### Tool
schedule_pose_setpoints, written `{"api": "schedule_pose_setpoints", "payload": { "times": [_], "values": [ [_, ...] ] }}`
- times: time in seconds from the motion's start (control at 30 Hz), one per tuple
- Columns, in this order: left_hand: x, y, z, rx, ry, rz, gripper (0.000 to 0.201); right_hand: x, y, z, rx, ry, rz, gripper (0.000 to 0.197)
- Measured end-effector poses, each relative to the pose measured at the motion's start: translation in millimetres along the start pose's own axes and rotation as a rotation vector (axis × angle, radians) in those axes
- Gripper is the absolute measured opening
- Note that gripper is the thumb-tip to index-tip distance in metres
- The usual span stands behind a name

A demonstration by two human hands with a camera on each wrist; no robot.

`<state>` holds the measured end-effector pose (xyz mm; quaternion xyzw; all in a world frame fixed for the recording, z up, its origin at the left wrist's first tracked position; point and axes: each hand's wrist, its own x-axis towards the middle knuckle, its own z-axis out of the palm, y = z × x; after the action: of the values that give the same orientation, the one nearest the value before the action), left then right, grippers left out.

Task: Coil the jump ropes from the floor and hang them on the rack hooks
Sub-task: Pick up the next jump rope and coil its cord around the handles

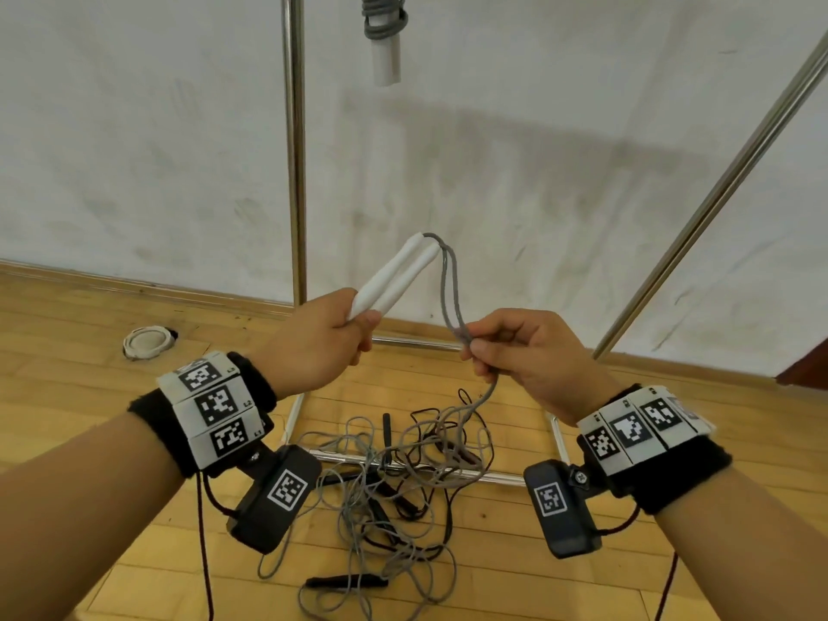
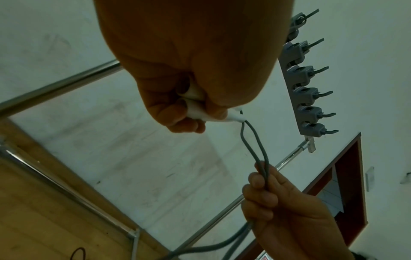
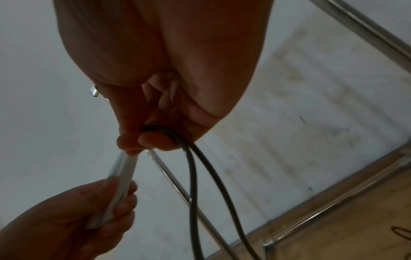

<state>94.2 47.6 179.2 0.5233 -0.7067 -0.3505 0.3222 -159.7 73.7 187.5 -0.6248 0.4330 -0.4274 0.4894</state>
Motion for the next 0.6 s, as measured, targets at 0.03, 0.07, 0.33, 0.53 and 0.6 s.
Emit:
{"api": "schedule_pose_setpoints", "payload": {
  "times": [0.03, 0.07, 0.33, 0.53, 0.6],
  "values": [
    [-0.7, 2.4, 3.6, -0.027, -0.017, 0.000, 0.015, 0.0, -0.3, 4.4, 0.022, -0.011, -0.001, 0.019],
    [-1.3, 5.2, 7.3, -0.056, -0.035, -0.002, 0.015, 0.3, -0.9, 9.4, 0.050, -0.021, 0.000, 0.019],
    [-7.0, 23.9, 28.0, -0.236, -0.226, 0.054, 0.017, 5.7, -2.5, 35.9, 0.299, -0.015, 0.037, 0.016],
    [-12.3, 30.0, 29.5, -0.394, -0.274, 0.045, 0.020, 7.3, 1.4, 37.4, 0.242, 0.023, 0.102, 0.011],
    [-13.8, 31.0, 28.5, -0.419, -0.294, 0.039, 0.034, 6.8, 1.3, 37.5, 0.185, 0.032, 0.107, 0.022]
  ]
}}
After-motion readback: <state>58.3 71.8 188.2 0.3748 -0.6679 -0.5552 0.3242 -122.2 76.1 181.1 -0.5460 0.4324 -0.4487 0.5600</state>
